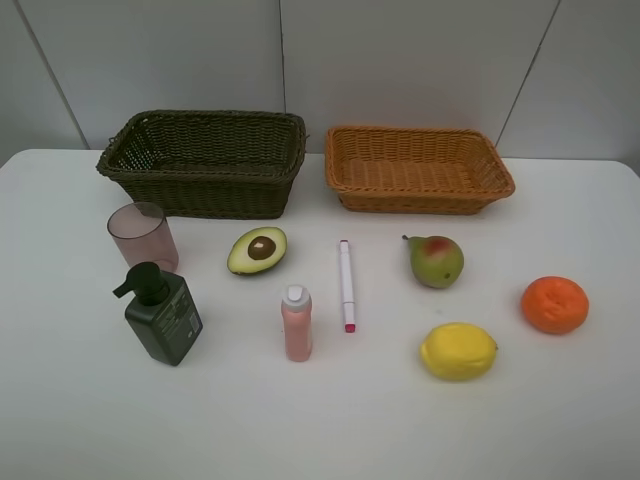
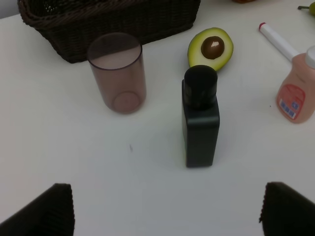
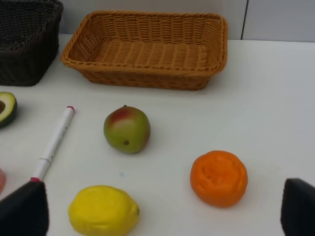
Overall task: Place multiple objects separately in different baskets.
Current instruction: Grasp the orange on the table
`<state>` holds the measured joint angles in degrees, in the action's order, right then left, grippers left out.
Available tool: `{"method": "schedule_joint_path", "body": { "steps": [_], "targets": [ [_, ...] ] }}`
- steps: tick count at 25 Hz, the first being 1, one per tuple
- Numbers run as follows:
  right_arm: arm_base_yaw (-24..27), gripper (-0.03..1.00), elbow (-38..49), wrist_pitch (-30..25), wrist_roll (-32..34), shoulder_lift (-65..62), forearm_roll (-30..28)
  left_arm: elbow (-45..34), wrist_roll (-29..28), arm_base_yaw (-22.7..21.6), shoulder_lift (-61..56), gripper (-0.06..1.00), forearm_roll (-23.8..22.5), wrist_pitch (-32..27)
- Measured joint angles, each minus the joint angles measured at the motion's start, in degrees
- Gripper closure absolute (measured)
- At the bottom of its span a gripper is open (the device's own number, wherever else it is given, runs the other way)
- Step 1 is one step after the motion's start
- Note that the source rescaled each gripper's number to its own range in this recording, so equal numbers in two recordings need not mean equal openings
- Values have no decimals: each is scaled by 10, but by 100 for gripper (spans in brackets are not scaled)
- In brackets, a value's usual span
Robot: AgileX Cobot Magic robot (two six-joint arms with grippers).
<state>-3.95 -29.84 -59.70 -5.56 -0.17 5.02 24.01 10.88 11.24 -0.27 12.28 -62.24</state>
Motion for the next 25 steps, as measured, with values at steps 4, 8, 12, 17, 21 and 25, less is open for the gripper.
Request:
{"method": "schedule_joint_path", "body": {
  "steps": [4,8,12,17,21,25],
  "targets": [
    [0,-3,0,0,0,0,-1,0,0,0,0,-6,0,0],
    [0,-3,0,0,1,0,-6,0,0,0,0,-6,0,0],
    [0,-3,0,0,17,12,-25,0,0,0,0,-6,0,0],
    [0,-3,-7,11,30,101,-28,0,0,0,0,-6,0,0],
    [0,-3,-27,29,60,198,-28,0,0,0,0,-6,0,0],
    [0,-3,-46,55,64,300,-28,0,0,0,0,-6,0,0]
  ]
}}
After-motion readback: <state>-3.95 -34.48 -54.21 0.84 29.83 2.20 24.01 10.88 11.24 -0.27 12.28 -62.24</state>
